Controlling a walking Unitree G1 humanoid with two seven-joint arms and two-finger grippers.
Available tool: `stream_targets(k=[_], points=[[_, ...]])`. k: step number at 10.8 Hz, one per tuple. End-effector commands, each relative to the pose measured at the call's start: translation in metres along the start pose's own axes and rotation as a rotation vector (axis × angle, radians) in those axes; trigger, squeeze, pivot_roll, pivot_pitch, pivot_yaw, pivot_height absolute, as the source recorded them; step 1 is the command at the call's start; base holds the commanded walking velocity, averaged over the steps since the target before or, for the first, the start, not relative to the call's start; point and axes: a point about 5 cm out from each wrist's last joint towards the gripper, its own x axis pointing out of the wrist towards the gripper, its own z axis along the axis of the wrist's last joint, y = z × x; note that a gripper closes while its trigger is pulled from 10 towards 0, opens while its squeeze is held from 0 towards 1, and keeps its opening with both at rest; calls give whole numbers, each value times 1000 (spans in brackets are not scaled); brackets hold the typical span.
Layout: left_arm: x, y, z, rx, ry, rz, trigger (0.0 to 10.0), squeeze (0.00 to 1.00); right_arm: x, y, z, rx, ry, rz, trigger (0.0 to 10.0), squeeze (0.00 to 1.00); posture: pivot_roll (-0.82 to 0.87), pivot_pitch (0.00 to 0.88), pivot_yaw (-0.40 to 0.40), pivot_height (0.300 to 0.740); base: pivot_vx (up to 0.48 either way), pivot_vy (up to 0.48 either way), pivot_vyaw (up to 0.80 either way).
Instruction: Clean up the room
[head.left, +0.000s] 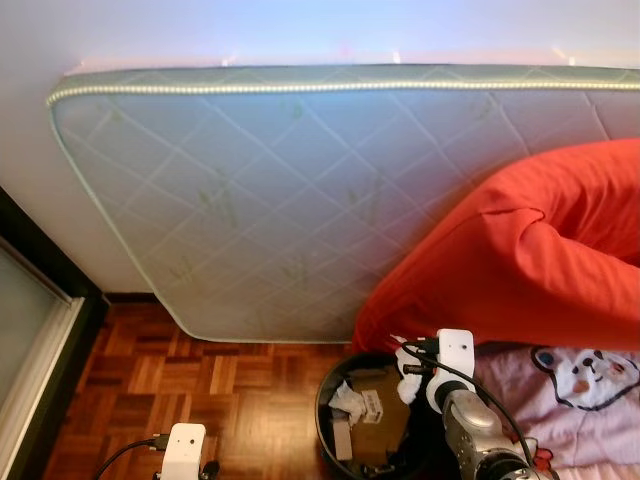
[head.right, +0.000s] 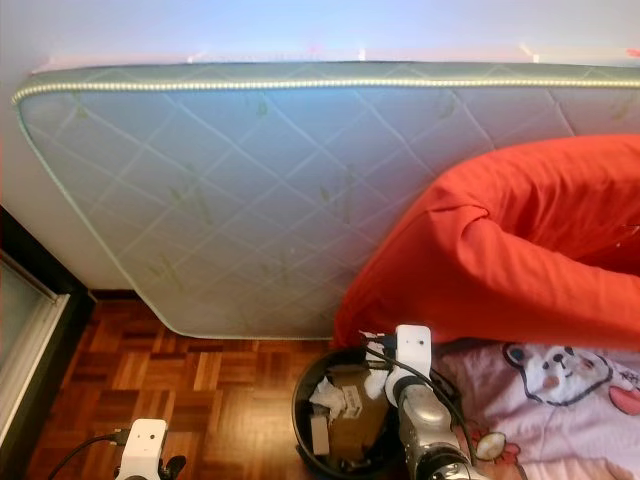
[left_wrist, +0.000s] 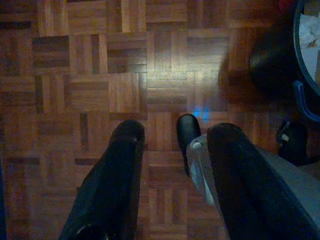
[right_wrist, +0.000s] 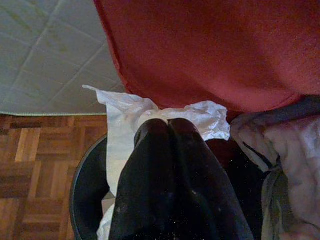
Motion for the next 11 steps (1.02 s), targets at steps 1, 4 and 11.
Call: stream_targets(k=[1, 4, 11], points=[[-2, -2, -9, -13, 17, -9, 10000, 0, -1, -1, -2, -4, 10, 1, 10000, 0, 123, 183, -27, 680, 0, 0, 0], [4, -6, 28, -28, -142, -15, 10000, 0, 4, -2, 13, -32, -22, 17, 10000, 0, 134, 217, -41, 680, 0, 0, 0], [1, -29, 151, -36, -606, -63, 10000, 0, 15, 12, 51, -92, -86, 86, 10000, 0, 152, 303, -80, 656, 0, 0, 0]])
